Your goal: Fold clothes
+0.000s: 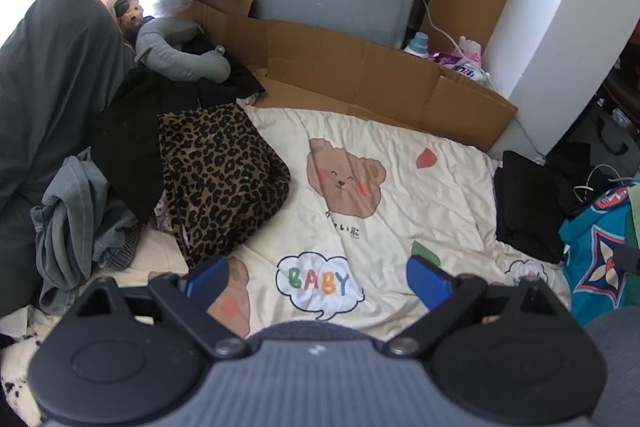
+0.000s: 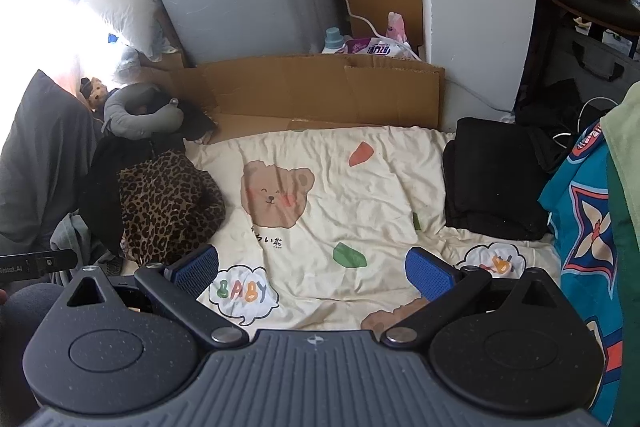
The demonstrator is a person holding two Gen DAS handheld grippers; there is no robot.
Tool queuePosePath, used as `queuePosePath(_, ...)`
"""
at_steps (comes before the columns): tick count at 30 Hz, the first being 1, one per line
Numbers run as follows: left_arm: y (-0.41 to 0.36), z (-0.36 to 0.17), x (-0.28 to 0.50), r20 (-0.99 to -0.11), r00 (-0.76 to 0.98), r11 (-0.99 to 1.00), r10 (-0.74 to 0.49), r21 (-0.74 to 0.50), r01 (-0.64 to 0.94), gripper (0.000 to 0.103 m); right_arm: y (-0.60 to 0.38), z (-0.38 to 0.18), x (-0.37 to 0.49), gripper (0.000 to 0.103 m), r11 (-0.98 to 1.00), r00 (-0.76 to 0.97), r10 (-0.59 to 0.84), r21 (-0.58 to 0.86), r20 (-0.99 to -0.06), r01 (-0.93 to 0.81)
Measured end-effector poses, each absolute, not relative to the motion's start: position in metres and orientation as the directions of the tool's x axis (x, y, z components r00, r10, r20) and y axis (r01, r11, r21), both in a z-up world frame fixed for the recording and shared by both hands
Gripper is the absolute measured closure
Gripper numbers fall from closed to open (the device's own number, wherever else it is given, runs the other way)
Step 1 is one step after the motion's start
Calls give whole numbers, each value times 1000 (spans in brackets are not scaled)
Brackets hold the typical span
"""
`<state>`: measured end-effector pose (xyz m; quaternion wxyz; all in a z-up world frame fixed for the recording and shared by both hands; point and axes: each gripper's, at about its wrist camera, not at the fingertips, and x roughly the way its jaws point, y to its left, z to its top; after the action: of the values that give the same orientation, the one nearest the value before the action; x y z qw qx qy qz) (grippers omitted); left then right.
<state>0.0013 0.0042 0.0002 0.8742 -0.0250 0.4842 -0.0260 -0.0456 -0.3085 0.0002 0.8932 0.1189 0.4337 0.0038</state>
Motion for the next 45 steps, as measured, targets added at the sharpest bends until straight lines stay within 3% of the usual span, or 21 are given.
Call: queuePosePath(45, 7, 2, 1, -847, 525, 996, -79, -89, 6, 6, -306, 1, -43, 0, 979, 617, 67, 172, -784, 112)
